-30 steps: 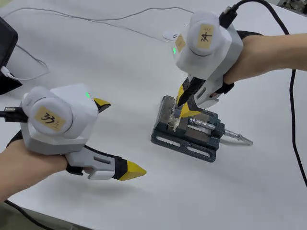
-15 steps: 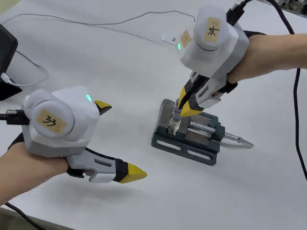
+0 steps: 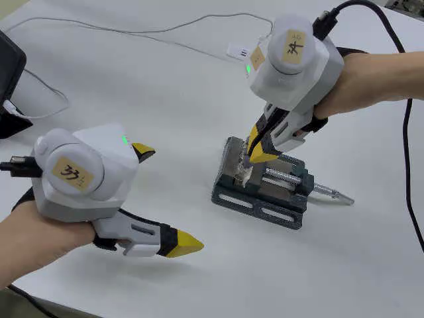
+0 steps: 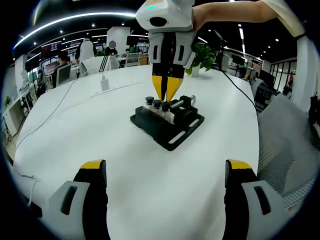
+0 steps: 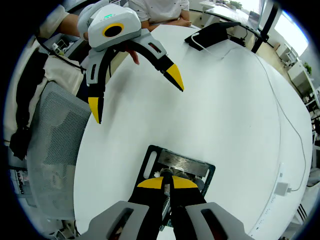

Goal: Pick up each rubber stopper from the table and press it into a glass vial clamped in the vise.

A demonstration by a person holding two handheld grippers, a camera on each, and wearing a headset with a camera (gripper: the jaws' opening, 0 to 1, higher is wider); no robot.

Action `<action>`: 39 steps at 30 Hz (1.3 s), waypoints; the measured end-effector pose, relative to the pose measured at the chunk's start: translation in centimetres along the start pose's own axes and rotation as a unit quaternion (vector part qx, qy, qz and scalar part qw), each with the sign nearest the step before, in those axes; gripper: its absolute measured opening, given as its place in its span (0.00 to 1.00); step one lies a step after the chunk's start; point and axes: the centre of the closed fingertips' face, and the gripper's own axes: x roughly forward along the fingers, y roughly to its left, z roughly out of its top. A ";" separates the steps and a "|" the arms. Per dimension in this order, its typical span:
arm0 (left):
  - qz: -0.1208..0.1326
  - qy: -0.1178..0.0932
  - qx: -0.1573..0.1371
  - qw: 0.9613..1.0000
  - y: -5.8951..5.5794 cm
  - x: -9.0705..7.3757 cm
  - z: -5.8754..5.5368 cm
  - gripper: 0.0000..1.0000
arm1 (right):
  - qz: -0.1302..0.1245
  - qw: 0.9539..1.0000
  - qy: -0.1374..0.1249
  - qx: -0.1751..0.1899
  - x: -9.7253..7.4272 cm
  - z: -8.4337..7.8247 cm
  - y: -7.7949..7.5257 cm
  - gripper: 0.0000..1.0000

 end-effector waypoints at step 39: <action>-0.008 -0.006 -0.009 1.000 0.4 1.4 0.4 0.98 | -0.011 0.999 0.004 0.041 0.5 -0.2 0.3 0.00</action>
